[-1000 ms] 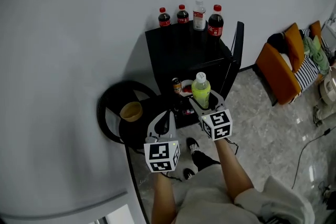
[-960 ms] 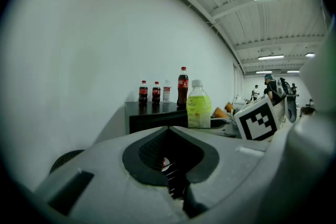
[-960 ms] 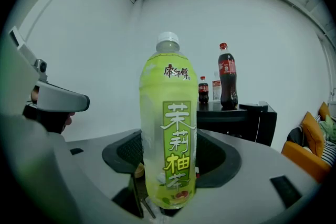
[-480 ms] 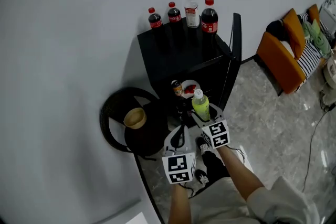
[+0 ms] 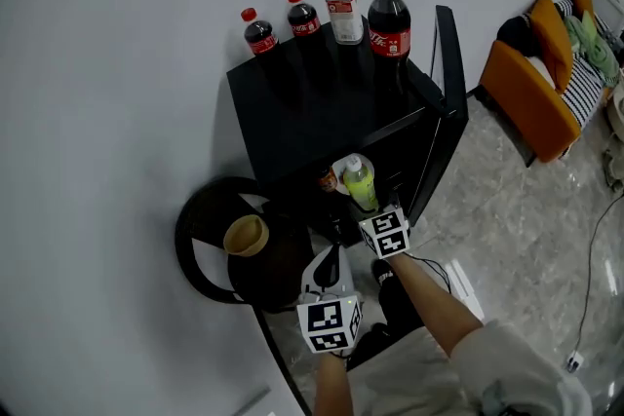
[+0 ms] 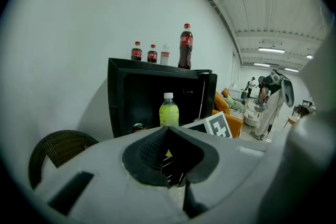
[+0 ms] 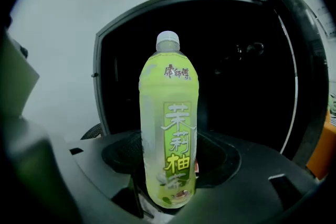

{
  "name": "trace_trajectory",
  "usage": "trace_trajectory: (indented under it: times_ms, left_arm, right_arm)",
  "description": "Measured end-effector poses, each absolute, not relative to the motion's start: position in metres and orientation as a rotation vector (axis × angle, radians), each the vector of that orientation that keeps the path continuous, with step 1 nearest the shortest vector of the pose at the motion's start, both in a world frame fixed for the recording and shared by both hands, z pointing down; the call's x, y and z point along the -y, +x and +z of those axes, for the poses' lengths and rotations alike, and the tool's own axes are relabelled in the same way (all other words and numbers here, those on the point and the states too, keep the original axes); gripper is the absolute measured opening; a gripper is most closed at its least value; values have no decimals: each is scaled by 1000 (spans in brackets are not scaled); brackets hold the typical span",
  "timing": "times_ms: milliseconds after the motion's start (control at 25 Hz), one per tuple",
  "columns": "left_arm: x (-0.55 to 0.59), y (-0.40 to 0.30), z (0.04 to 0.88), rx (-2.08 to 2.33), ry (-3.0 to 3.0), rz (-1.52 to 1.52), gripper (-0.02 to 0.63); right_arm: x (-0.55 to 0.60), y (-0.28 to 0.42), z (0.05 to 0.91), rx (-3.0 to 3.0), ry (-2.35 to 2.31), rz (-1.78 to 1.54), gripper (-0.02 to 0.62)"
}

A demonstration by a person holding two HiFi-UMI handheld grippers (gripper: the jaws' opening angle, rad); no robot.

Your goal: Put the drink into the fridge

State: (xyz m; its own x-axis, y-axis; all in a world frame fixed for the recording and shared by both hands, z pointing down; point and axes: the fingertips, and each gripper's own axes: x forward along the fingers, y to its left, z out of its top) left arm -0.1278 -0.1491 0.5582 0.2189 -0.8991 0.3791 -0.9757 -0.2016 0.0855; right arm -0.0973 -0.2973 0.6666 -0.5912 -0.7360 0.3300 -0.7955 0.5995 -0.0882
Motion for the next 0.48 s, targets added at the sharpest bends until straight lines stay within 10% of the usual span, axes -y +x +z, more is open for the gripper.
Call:
trace_trajectory:
  times_ms: [480]
  left_arm:
    - [222,-121,636,1665,2261,265,9]
  right_arm:
    - [392,-119,720,2616,1376,276,279]
